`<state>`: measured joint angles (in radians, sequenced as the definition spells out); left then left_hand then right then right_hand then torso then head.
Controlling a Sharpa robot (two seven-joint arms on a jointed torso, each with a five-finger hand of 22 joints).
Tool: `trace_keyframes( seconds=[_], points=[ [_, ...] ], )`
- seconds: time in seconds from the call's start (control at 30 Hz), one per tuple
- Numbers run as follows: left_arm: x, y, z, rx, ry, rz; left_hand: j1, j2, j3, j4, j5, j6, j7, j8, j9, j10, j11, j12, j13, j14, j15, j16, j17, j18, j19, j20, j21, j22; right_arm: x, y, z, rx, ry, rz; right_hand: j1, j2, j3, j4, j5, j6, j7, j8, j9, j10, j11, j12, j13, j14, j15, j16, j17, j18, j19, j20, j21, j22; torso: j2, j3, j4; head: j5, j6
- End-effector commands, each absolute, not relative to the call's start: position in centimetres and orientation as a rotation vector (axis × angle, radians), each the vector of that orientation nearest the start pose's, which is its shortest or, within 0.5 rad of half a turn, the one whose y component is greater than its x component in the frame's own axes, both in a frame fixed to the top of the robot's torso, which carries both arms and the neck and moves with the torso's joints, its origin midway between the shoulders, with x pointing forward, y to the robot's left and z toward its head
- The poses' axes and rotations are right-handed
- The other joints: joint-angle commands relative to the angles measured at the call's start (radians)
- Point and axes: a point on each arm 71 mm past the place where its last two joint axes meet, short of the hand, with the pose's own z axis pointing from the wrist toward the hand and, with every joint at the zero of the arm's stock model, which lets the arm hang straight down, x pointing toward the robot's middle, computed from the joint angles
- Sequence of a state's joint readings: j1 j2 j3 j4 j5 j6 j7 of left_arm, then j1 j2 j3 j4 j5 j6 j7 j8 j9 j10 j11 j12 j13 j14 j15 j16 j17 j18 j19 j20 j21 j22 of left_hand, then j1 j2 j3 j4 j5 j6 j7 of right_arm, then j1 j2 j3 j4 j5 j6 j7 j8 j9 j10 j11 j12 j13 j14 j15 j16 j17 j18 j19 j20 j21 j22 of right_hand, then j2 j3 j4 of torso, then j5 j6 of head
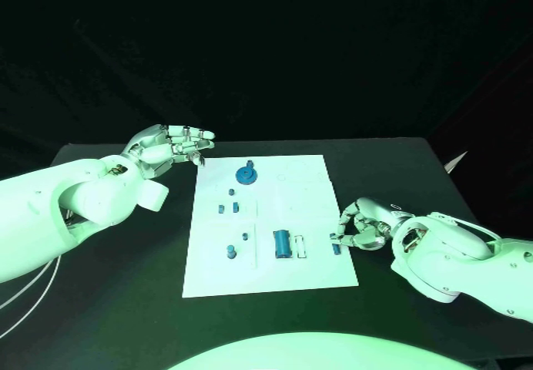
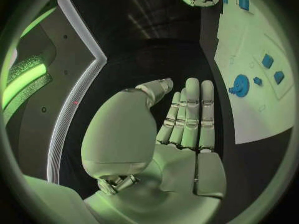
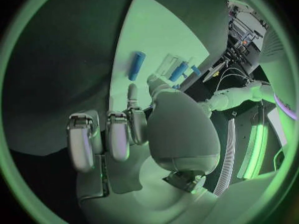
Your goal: Assemble the parts on the task board
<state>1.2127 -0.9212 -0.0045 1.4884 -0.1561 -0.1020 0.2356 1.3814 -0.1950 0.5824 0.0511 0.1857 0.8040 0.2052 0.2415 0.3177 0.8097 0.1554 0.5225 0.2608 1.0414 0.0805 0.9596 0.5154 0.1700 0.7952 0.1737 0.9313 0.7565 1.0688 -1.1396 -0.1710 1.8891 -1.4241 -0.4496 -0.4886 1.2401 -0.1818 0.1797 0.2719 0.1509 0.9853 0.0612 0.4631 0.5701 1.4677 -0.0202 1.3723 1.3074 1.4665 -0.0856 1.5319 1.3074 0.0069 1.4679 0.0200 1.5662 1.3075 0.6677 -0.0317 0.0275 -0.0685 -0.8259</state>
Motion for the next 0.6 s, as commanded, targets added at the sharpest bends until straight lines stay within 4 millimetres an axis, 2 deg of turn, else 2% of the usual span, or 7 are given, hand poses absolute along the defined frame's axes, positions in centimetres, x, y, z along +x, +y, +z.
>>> trace_keyframes(
  seconds=[0.03,0.43,0.6],
  points=[
    [49.5,24.5,-16.7,-0.983,1.619,-1.535,-0.006,0.000,0.000,0.008,0.003,-0.004,0.017,0.007,0.001,-0.008,0.002,0.006,-0.001,-0.008,-0.002,0.003,-0.001,0.014,-0.001,0.004,-0.006,-0.001,36.7,-25.7,-25.5,0.147,1.932,0.345,0.005,-0.002,0.002,0.007,0.001,0.011,-0.001,-0.005,-0.001,0.034,0.006,-0.001,0.166,0.084,0.007,-0.002,0.161,-0.007,0.103,0.007,0.005,0.263,0.000,-0.0008,0.0010,0.000,-0.002],
    [49.5,24.5,-16.7,-0.983,1.619,-1.535,-0.006,0.000,0.000,0.008,0.003,-0.004,0.017,0.007,0.001,-0.008,0.002,0.006,-0.001,-0.008,-0.002,0.003,-0.001,0.014,-0.001,0.004,-0.006,-0.001,36.8,-25.4,-26.5,0.132,1.958,0.323,-0.005,-0.003,-0.005,0.015,0.000,0.015,-0.001,-0.006,-0.002,0.034,0.006,-0.001,0.166,0.084,0.007,-0.002,0.162,-0.007,0.103,0.008,0.005,0.263,0.000,0.0004,0.0008,0.002,-0.006],
    [49.5,24.6,-16.7,-0.984,1.619,-1.534,-0.006,0.000,0.000,0.008,0.003,-0.004,0.017,0.007,0.001,-0.008,0.002,0.006,-0.001,-0.008,-0.002,0.003,-0.001,0.014,-0.001,0.004,-0.006,-0.001,36.8,-25.2,-26.9,0.124,1.977,0.321,-0.005,-0.003,-0.005,0.015,0.000,0.015,-0.001,-0.006,-0.002,0.034,0.006,-0.001,0.166,0.084,0.007,-0.002,0.162,-0.007,0.103,0.008,0.005,0.263,0.001,0.0003,0.0019,0.003,-0.004]
  ],
)
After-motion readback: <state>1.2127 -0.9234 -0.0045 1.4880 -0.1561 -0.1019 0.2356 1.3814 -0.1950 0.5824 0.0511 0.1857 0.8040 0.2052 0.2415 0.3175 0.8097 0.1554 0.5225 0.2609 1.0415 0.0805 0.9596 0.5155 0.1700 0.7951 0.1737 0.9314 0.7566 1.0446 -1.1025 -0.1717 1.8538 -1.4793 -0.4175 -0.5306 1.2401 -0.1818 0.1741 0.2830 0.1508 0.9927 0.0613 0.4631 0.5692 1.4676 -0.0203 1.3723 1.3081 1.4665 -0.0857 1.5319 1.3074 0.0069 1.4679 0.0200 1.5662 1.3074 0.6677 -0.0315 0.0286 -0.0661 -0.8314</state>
